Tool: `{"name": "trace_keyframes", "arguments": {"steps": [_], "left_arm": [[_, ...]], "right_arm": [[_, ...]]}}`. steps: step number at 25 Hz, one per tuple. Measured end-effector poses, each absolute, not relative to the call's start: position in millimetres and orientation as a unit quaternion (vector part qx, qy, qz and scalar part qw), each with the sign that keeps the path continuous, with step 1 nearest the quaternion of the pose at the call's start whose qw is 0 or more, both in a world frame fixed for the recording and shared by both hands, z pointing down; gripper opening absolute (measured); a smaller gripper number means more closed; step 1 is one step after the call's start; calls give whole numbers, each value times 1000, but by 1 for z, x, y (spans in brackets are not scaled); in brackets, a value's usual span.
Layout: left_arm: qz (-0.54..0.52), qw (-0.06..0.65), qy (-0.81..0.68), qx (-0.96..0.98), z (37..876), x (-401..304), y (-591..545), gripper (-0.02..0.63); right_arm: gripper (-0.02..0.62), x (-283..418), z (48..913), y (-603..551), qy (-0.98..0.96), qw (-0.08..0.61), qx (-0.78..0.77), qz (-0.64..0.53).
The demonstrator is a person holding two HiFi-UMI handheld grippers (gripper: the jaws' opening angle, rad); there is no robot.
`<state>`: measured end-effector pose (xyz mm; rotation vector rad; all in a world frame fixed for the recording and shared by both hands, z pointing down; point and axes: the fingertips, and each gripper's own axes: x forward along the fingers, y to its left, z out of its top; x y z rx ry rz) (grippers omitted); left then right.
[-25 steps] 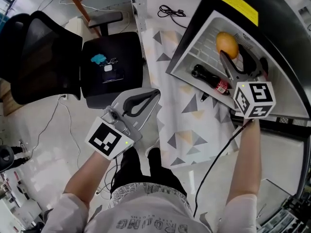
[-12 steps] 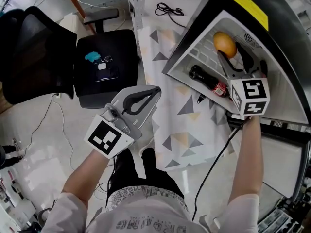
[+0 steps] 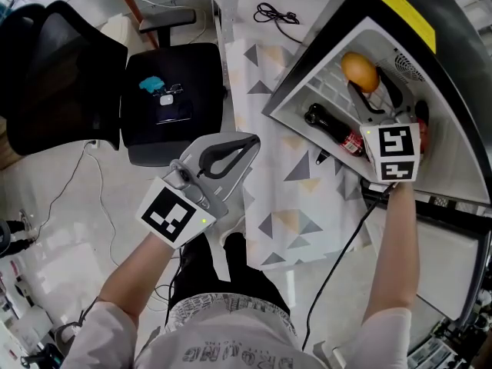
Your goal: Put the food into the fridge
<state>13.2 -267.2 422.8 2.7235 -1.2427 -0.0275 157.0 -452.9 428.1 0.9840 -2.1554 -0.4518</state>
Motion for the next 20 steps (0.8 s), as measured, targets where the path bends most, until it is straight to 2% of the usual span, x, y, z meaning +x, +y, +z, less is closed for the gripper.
{"name": "trace_keyframes", "arguments": {"steps": [20], "left_arm": [[9, 64, -417, 907, 409, 5, -261, 8]], "right_arm": [[261, 147, 434, -451, -801, 400, 367, -252]]}}
